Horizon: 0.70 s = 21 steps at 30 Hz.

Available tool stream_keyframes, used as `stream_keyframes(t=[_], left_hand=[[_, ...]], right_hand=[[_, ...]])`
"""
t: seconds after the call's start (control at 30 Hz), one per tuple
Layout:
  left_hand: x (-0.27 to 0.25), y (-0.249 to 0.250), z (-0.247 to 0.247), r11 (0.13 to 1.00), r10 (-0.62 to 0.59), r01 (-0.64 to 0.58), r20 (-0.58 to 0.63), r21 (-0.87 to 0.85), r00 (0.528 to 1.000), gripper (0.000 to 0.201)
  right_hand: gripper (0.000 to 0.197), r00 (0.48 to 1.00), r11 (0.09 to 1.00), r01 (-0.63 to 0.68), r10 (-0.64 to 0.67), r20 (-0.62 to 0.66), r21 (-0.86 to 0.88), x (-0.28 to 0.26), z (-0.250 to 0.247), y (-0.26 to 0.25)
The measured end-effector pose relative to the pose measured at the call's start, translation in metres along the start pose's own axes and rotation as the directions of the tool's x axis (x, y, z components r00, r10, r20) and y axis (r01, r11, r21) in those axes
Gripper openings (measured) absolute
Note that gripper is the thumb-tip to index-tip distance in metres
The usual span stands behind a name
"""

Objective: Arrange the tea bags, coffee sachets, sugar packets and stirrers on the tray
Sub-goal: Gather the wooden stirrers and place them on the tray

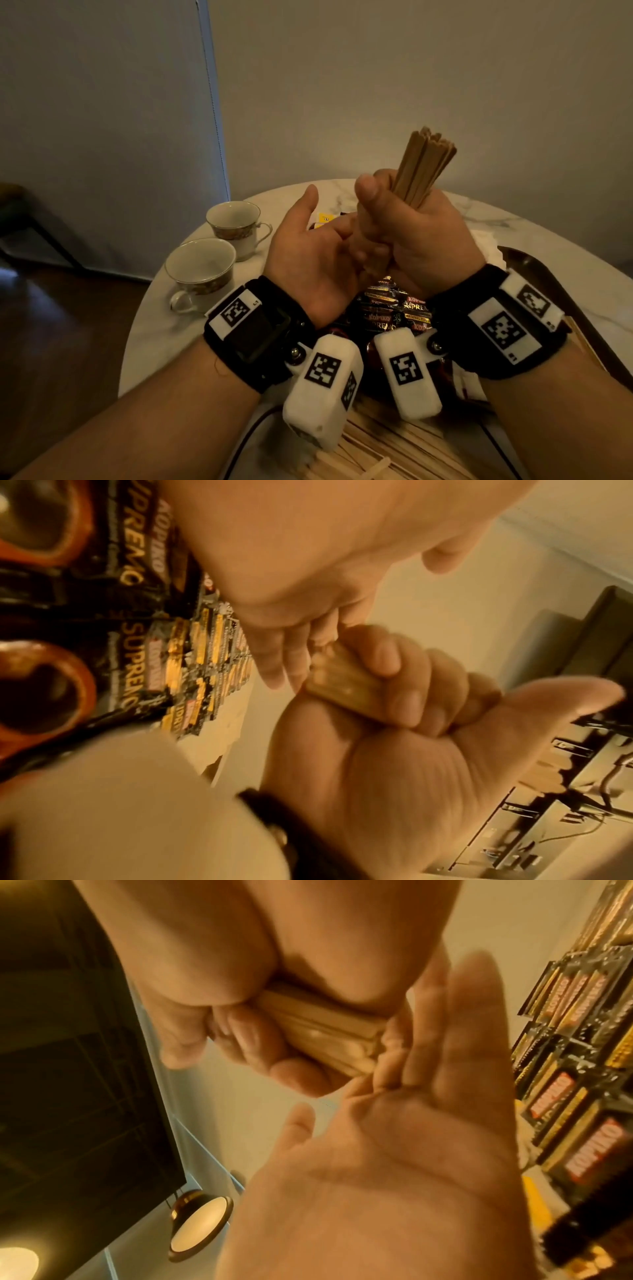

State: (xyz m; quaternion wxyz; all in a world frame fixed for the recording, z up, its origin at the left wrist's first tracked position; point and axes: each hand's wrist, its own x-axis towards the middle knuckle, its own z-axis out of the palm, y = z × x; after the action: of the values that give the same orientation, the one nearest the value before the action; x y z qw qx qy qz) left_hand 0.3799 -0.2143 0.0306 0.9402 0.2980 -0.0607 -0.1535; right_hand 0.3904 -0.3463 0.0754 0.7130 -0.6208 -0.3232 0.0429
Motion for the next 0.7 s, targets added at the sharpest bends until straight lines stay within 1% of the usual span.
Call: stream_keyframes(t=[0.07,0.17,0.23,0.27,0.33,0.37,0.4,0.43,0.47,0.5,0.53,0.57,0.6,0.63,0.67,0.7], left_hand=[[-0.001,0.003,-0.001,1.000,0.005,-0.005,-0.002,0.009,1.000,0.091],[-0.002,0.001,-0.001,0.997,-0.005,0.006,0.016,-0.072,1.000,0.101],[-0.001,-0.001,-0.003,0.995,0.012,-0.009,0.028,-0.103,1.000,0.104],[-0.003,-0.001,-0.002,0.996,0.034,-0.029,0.059,-0.085,0.998,0.106],[-0.006,0.004,0.000,0.996,0.089,-0.092,0.132,0.015,0.987,0.108],[-0.008,0.006,0.001,0.987,0.126,-0.140,0.164,0.077,0.978,0.107],[-0.010,0.009,0.003,0.970,0.167,-0.195,0.185,0.144,0.968,0.105],[-0.013,0.012,0.004,0.943,0.208,-0.252,0.206,0.219,0.956,0.103],[-0.015,0.014,0.006,0.899,0.244,-0.309,0.230,0.312,0.942,0.099],[-0.017,0.015,0.009,0.837,0.269,-0.353,0.247,0.418,0.931,0.093],[-0.018,0.014,0.011,0.769,0.282,-0.373,0.247,0.519,0.927,0.081],[-0.017,0.012,0.011,0.708,0.299,-0.380,0.234,0.595,0.925,0.061],[-0.017,0.011,0.013,0.666,0.314,-0.380,0.220,0.642,0.923,0.039],[-0.017,0.010,0.016,0.654,0.327,-0.373,0.198,0.658,0.924,0.028],[-0.018,0.010,0.018,0.672,0.344,-0.360,0.159,0.647,0.926,0.033],[-0.019,0.011,0.019,0.725,0.363,-0.355,0.111,0.590,0.925,0.042]], right_hand=[[0.041,1.000,0.999,0.004,-0.004,0.001,-0.048,0.001,-0.001,0.000],[0.037,1.000,0.986,0.019,-0.015,0.027,-0.164,-0.001,0.003,0.006],[0.037,1.000,0.983,0.008,-0.003,0.031,-0.184,-0.002,0.005,0.009],[0.037,1.000,0.982,0.002,0.003,0.024,-0.188,-0.002,0.004,0.007],[0.037,0.999,0.975,-0.030,0.035,0.021,-0.222,-0.002,-0.001,-0.001],[0.035,0.997,0.959,-0.062,0.075,0.034,-0.276,-0.002,-0.004,-0.007],[0.030,0.988,0.926,-0.111,0.142,0.060,-0.362,-0.002,-0.007,-0.012],[0.026,0.969,0.871,-0.158,0.228,0.098,-0.466,-0.002,-0.009,-0.015],[0.020,0.939,0.810,-0.192,0.317,0.138,-0.553,-0.003,-0.008,-0.018],[0.013,0.903,0.761,-0.200,0.387,0.185,-0.617,-0.004,-0.006,-0.018],[0.006,0.875,0.735,-0.188,0.427,0.230,-0.652,-0.005,-0.002,-0.019],[0.009,0.857,0.719,-0.169,0.445,0.260,-0.674,-0.005,0.001,-0.016],[0.013,0.850,0.702,-0.165,0.457,0.261,-0.693,-0.005,0.004,-0.014],[0.016,0.854,0.692,-0.176,0.460,0.241,-0.700,-0.005,0.004,-0.013],[0.018,0.867,0.697,-0.188,0.449,0.217,-0.692,-0.004,0.004,-0.014],[0.017,0.876,0.719,-0.196,0.434,0.210,-0.667,-0.004,0.001,-0.016]])
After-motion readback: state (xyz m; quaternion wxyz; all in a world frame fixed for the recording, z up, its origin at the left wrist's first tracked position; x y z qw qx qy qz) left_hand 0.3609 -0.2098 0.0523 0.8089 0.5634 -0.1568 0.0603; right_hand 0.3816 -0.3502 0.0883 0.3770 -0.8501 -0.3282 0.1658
